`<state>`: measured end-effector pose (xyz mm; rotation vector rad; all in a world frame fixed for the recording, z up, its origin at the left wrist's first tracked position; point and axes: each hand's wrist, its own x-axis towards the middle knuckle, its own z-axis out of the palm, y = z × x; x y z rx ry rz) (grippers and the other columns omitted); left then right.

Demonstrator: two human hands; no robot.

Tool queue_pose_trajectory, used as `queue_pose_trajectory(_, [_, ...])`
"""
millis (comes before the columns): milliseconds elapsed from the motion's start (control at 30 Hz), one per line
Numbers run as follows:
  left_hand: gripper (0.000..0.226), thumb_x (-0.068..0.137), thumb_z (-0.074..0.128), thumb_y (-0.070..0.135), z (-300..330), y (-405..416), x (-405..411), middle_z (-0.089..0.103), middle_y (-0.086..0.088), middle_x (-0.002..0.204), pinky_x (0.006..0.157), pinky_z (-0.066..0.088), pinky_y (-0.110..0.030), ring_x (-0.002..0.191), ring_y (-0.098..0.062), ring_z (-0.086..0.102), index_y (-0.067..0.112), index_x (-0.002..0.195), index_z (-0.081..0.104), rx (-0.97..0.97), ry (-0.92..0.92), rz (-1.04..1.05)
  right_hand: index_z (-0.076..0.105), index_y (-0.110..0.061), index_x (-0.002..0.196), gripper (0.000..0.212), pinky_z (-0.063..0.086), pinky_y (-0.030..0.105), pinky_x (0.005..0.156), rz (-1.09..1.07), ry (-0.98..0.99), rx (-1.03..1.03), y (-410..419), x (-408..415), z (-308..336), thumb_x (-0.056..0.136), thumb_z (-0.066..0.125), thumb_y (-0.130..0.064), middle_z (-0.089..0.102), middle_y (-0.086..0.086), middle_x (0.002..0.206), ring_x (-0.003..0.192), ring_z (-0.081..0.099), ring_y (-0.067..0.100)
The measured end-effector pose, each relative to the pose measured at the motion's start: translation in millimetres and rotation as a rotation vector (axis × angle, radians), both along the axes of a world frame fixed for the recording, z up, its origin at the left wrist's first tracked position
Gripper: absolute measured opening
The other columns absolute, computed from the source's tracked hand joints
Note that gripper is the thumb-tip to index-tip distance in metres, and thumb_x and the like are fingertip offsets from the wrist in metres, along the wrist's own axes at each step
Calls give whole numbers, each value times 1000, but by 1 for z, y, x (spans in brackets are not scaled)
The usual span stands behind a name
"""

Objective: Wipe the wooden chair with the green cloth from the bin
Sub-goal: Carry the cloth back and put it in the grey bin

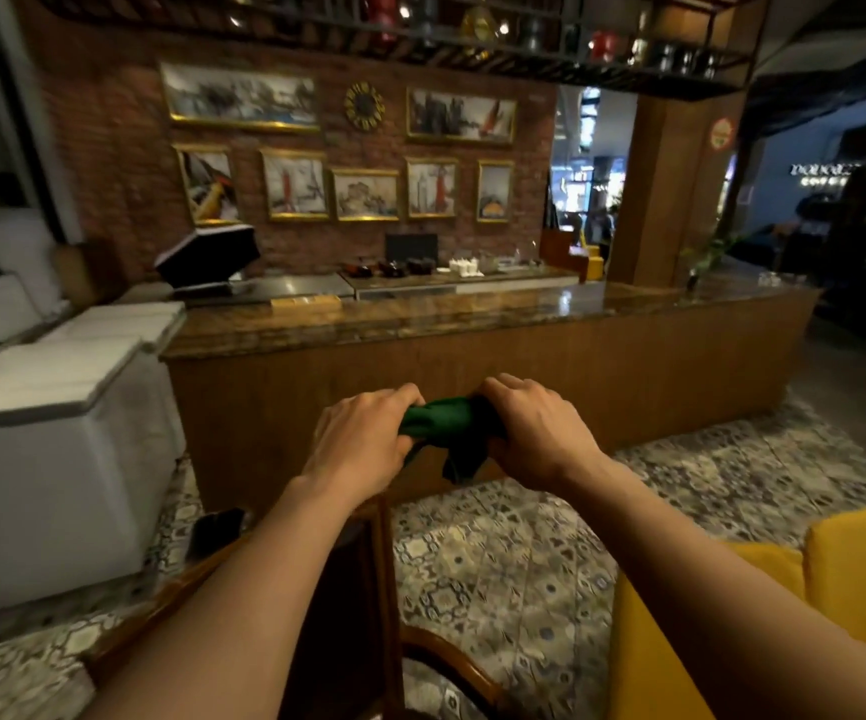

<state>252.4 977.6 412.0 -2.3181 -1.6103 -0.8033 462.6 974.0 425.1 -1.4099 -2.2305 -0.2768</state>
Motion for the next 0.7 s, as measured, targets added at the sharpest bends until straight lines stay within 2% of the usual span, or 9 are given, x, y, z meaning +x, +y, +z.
queue_pose_trajectory(100, [31,85,68,26,33,-1,-14,67,11,105,65,39,-35,93,-24,64,39,108,50,68,11,85,55,-22,120,40,48,39,69,85,16,59,13,-15,33,84,70,-23,59,2,113,99,58,28])
queue_pose_trajectory(267, [36,85,69,26,85,-9,-45,68,7,112,72,49,-39,100,-26,63,38,116,54,119,43,233,56,-21,127,43,55,48,76,218,77,125,33,-48,78,86,70,-24,55,4,117,98,60,31])
queue_pose_trajectory(400, [36,83,67,28,115,-29,-83,69,5,109,68,45,-38,97,-29,63,39,114,53,157,81,391,55,-24,129,46,54,47,76,377,119,154,44,-91,102,86,70,-25,56,3,117,99,60,31])
queue_pose_trajectory(533, [31,83,64,29,128,-72,-128,69,6,105,70,50,-41,94,-27,64,37,111,54,152,131,568,54,-26,129,47,52,46,76,558,156,158,41,-153,110,84,70,-25,57,3,119,102,59,31])
queue_pose_trajectory(700, [27,84,64,29,132,-164,-184,68,6,104,64,42,-38,93,-29,64,36,108,53,121,180,819,56,-26,124,44,50,42,74,804,168,135,-6,-248,111,82,70,-26,58,2,115,102,59,31])
